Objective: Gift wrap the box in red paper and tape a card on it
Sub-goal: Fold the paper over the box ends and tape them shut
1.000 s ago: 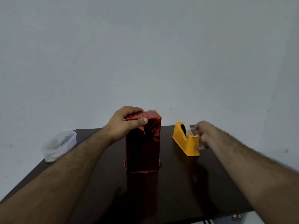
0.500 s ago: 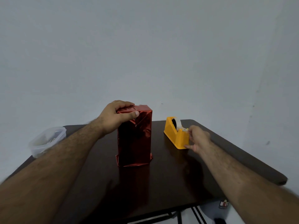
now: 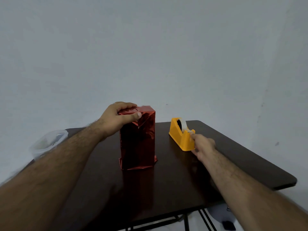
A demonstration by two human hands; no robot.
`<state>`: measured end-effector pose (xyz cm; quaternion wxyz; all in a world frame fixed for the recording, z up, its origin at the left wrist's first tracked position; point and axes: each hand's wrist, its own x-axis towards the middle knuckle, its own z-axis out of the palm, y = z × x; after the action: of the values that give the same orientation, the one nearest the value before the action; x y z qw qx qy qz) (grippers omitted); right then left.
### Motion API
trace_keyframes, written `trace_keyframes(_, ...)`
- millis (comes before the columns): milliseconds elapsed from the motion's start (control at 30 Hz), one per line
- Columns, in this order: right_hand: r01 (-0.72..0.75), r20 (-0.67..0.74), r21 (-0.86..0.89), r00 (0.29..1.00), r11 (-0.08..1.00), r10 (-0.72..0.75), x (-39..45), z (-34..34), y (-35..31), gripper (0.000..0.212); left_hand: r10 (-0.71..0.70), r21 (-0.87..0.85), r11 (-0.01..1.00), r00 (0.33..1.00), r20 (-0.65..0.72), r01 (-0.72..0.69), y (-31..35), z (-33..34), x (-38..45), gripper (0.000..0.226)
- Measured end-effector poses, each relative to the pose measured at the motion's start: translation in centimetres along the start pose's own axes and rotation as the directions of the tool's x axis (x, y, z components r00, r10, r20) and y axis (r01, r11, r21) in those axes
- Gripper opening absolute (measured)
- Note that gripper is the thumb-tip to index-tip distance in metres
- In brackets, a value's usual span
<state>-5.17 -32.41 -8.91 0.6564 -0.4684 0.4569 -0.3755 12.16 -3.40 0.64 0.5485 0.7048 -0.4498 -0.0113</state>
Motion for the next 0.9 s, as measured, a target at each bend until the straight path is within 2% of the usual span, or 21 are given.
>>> trace_keyframes(167, 0.012, -0.050, -0.120, 0.999, 0.993, -0.018, -0.1, -0.5, 0.8, 0.057, -0.007, -0.008, 1.000, 1.000, 0.001, 0.007, 0.1, 0.1, 0.0, 0.061)
trace_keyframes(233, 0.046, -0.049, -0.118, 0.997, 0.992, -0.052, -0.1, -0.7, 1.2, 0.054, -0.011, -0.024, 1.000, 1.000, 0.003, 0.011, 0.1, 0.2, 0.1, 0.055)
trace_keyframes(333, 0.172, 0.024, -0.038, 0.985, 0.984, -0.171, -1.2, -0.7, 1.3, 0.035, -0.018, -0.038, 0.999, 1.000, 0.009, 0.018, 0.2, 0.3, 0.0, 0.056)
trace_keyframes(400, 0.282, 0.135, 0.012, 0.950, 0.959, -0.281, -2.2, -0.6, 1.2, 0.023, -0.012, -0.034, 0.999, 1.000, 0.001, 0.012, 0.3, 0.3, 0.0, 0.061)
trace_keyframes(467, 0.357, 0.292, 0.043, 0.889, 0.933, -0.353, -3.3, -0.4, 0.5, 0.024, -0.015, -0.023, 1.000, 1.000, 0.003, 0.015, 0.5, 0.2, -0.1, 0.061)
trace_keyframes(567, 0.422, 0.501, 0.130, 0.754, 0.898, -0.426, -4.7, 0.5, -1.8, 0.007, -0.011, -0.007, 1.000, 1.000, 0.024, 0.011, 0.6, 0.2, -0.2, 0.053)
trace_keyframes(667, 0.488, 0.639, 0.173, 0.605, 0.855, -0.475, -6.9, 1.7, -5.6, 0.012, -0.019, -0.004, 1.000, 0.999, 0.026, 0.020, 0.5, 0.4, -0.3, 0.059)
trace_keyframes(767, 0.587, 0.772, 0.132, 0.445, 0.799, -0.454, -9.0, 3.4, -9.9, 0.016, 0.000, 0.026, 1.000, 1.000, 0.012, 0.000, 0.5, 0.0, -0.4, 0.065)
trace_keyframes(900, 0.748, 0.894, -0.041, 0.323, 0.662, -0.309, -10.9, 5.7, -14.7, 0.017, 0.001, 0.077, 0.997, 1.000, 0.013, -0.002, 0.5, 0.1, -0.4, 0.074)
